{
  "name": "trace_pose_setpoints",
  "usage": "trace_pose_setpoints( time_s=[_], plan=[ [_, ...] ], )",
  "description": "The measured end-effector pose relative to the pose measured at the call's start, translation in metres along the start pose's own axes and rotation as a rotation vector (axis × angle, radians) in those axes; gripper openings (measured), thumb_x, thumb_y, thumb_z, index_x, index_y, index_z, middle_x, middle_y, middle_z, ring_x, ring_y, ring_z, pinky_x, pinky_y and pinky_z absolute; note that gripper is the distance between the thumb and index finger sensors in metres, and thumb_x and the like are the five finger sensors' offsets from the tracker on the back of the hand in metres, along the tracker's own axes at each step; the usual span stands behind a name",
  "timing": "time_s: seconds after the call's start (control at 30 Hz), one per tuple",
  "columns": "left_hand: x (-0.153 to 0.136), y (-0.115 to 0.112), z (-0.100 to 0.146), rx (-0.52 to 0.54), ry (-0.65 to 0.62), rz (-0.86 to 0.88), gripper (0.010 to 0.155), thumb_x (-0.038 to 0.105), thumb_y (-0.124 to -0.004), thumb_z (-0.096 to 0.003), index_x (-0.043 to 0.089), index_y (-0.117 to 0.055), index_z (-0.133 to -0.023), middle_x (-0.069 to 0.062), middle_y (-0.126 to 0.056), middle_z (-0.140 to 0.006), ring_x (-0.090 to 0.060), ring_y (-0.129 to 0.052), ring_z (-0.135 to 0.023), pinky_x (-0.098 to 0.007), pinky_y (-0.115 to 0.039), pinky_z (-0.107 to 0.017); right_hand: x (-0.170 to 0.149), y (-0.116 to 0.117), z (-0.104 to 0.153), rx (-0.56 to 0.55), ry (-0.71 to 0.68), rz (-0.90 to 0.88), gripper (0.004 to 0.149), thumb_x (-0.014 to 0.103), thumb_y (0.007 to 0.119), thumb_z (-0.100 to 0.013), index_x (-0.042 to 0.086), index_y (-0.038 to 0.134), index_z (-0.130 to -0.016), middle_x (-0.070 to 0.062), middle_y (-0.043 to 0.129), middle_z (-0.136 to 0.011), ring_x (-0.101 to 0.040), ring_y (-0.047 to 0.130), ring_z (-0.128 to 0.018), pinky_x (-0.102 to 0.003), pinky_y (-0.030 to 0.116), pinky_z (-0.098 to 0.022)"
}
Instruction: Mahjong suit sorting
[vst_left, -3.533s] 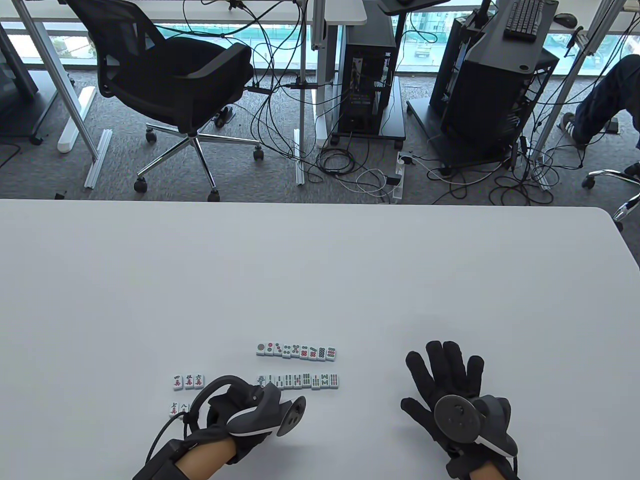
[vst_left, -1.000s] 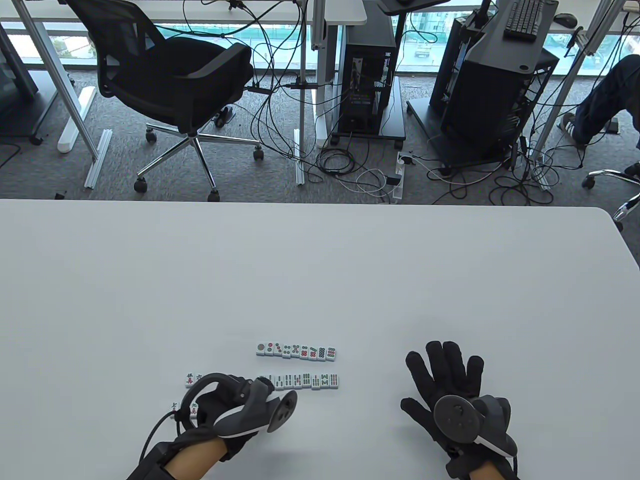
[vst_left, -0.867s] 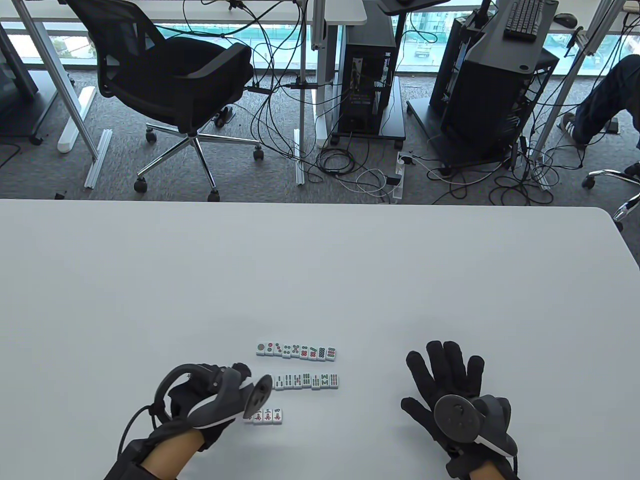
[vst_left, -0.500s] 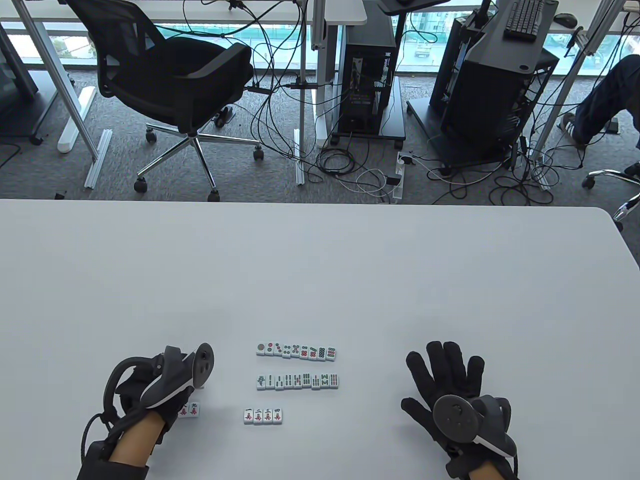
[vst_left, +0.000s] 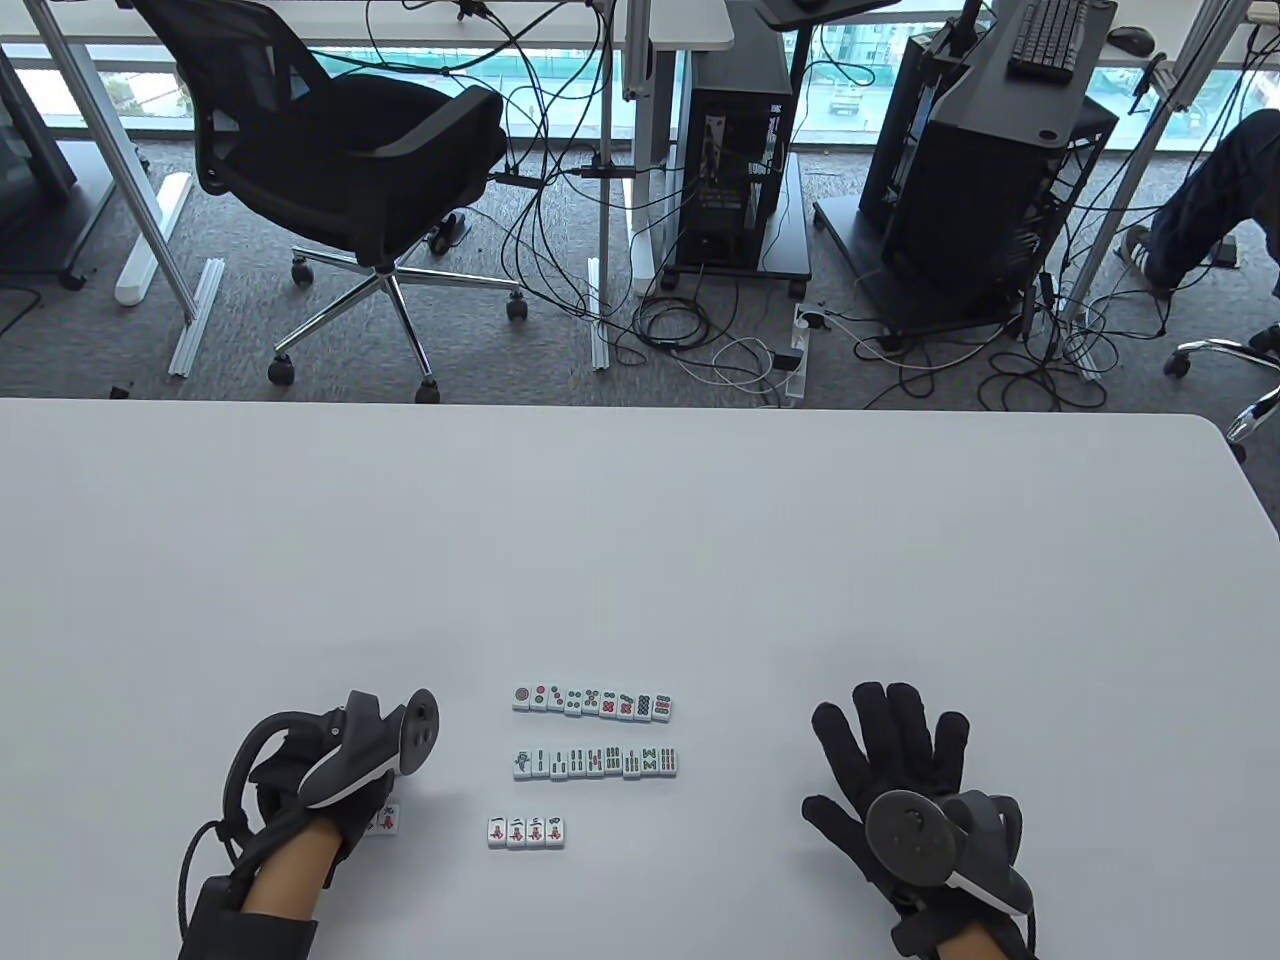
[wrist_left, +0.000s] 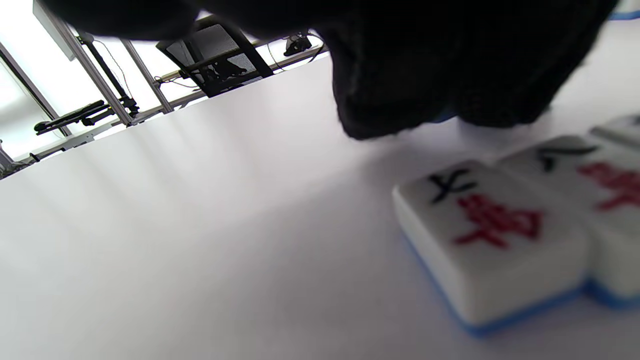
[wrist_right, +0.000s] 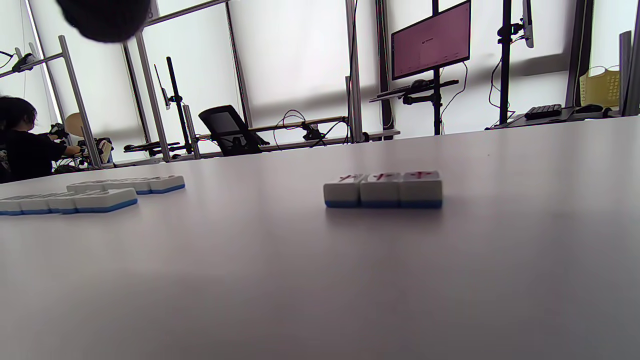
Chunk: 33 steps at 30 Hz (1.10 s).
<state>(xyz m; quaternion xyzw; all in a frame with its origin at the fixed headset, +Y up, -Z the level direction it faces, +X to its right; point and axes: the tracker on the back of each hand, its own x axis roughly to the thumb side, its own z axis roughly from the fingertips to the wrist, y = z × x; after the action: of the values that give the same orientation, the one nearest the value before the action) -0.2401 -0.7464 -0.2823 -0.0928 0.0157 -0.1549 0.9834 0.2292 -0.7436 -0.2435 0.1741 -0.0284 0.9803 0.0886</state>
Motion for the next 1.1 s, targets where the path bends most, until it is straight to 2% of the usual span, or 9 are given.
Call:
trace_pose_setpoints(
  time_s=[0.1,0.23,0.4,0.57,0.73,0.87,1.1],
  plan=[
    [0.004,0.019,0.011,0.080,-0.021,0.072,0.062,0.052,-0.089,-0.0276,0.017,-0.086,-0.078,0.017,-0.100,-0.034,-0.004,-0.091,-0.006,-0.034,-0.086,-0.020,0.000,0.000,0.000,0.000,-0.001,-0.003,0.077,0.062,0.058,-0.051,0.035,0.015,-0.110,-0.009,0.005,-0.117,-0.038,-0.003,-0.104,-0.070,0.006,-0.071],
    [0.027,0.048,0.027,0.178,-0.115,0.157,0.062,0.054,-0.089,-0.0276,0.016,-0.087,-0.077,0.018,-0.100,-0.033,-0.004,-0.091,-0.004,-0.033,-0.086,-0.018,0.001,0.000,0.000,0.001,-0.002,0.002,0.077,0.062,0.058,-0.051,0.036,0.015,-0.110,-0.009,0.004,-0.117,-0.039,-0.002,-0.104,-0.070,0.006,-0.071],
    [0.079,0.071,0.047,0.239,-0.283,0.229,0.062,0.055,-0.089,-0.0275,0.016,-0.088,-0.076,0.018,-0.100,-0.031,-0.003,-0.090,-0.002,-0.033,-0.086,-0.017,0.001,0.000,0.001,-0.002,-0.002,0.007,0.077,0.061,0.058,-0.051,0.035,0.015,-0.110,-0.009,0.005,-0.117,-0.039,-0.002,-0.104,-0.070,0.006,-0.070],
    [0.129,0.066,0.054,0.174,-0.417,0.161,0.062,0.055,-0.089,-0.0276,0.016,-0.088,-0.076,0.018,-0.099,-0.030,-0.003,-0.089,-0.002,-0.033,-0.086,-0.016,0.002,0.000,0.001,-0.002,-0.010,0.006,0.077,0.061,0.058,-0.051,0.035,0.015,-0.110,-0.009,0.004,-0.117,-0.039,-0.002,-0.104,-0.070,0.006,-0.071],
    [0.163,0.048,0.051,0.150,-0.452,-0.004,0.062,0.054,-0.089,-0.0268,0.017,-0.088,-0.076,0.019,-0.099,-0.029,-0.003,-0.089,-0.001,-0.032,-0.086,-0.016,0.002,0.000,0.001,-0.005,-0.015,0.007,0.077,0.061,0.058,-0.051,0.035,0.015,-0.110,-0.009,0.004,-0.117,-0.039,-0.003,-0.104,-0.070,0.006,-0.071],
    [0.172,0.039,0.049,0.120,-0.466,-0.064,0.061,0.055,-0.089,-0.0264,0.018,-0.088,-0.076,0.019,-0.099,-0.029,-0.003,-0.089,-0.001,-0.032,-0.086,-0.015,0.002,0.001,0.001,-0.005,-0.017,-0.001,0.077,0.061,0.058,-0.051,0.036,0.015,-0.110,-0.009,0.004,-0.117,-0.039,-0.003,-0.104,-0.070,0.006,-0.071],
    [0.170,0.034,0.047,0.094,-0.440,-0.113,0.063,0.056,-0.088,-0.0269,0.019,-0.087,-0.078,0.018,-0.099,-0.030,-0.003,-0.089,-0.001,-0.033,-0.086,-0.016,0.002,0.001,0.001,0.003,-0.015,0.001,0.077,0.061,0.058,-0.051,0.036,0.015,-0.110,-0.009,0.004,-0.118,-0.039,-0.003,-0.104,-0.070,0.006,-0.071]
  ],
)
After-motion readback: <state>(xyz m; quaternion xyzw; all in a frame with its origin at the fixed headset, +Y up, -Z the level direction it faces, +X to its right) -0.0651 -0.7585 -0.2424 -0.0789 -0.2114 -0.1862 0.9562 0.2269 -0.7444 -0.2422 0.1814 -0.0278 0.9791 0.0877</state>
